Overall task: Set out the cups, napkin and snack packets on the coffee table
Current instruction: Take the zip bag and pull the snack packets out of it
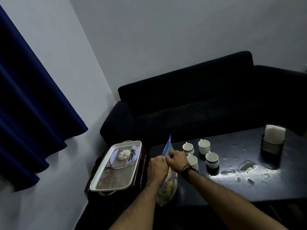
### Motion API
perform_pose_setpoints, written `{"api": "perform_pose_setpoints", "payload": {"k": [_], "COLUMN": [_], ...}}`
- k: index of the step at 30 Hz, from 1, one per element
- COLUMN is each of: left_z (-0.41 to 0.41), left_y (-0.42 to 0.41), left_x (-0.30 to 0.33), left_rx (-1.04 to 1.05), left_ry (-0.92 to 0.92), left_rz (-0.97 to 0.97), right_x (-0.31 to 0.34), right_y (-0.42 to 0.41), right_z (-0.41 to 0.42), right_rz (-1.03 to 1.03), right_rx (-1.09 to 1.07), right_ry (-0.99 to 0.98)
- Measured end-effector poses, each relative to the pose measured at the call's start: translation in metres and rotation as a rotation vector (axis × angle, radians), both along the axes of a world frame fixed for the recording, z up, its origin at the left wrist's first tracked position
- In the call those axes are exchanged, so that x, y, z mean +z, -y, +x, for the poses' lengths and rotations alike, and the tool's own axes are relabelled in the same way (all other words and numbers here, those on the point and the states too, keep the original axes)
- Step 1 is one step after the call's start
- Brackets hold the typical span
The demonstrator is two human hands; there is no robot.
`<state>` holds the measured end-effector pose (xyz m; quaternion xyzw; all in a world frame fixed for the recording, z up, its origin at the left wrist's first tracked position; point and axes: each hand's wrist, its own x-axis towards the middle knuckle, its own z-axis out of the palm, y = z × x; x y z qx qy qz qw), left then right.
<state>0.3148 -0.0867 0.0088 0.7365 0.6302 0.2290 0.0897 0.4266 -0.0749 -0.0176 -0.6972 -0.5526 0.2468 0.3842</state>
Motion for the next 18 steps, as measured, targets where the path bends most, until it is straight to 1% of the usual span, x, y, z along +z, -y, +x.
{"api": "perform_pose_setpoints", "payload": {"k": [3, 5, 8, 9, 11, 14, 18], "left_z": [0.004, 0.009, -0.002, -0.01, -0.03, -0.049, -0.042], "left_y": [0.0, 0.002, -0.004, -0.01, -0.021, -0.023, -0.014], "left_x": [0.002, 0.001, 0.003, 0.003, 0.004, 0.0, -0.012], "left_rx": [-0.009, 0.025, 0.228, 0.257, 0.245, 0.224, 0.053], "left_ry": [-0.014, -0.011, 0.173, 0.21, 0.213, 0.166, 0.111], "left_rz": [-0.021, -0.038, -0.067, -0.057, -0.042, -0.037, -0.104], "right_x": [0.004, 0.006, -0.008, -0.017, -0.036, -0.05, -0.037], "right_y": [-0.002, 0.003, 0.018, 0.025, 0.037, 0.043, 0.041], "right_z": [0.002, 0.004, 0.013, 0.019, 0.036, 0.055, 0.052], "right_rz": [-0.016, -0.014, -0.007, -0.022, -0.084, -0.153, -0.136], "right_rx": [-0.018, -0.04, 0.004, 0.015, 0.022, -0.011, -0.098], "right_ry": [-0.002, 0.002, 0.141, 0.145, 0.084, 0.083, 0.016]}}
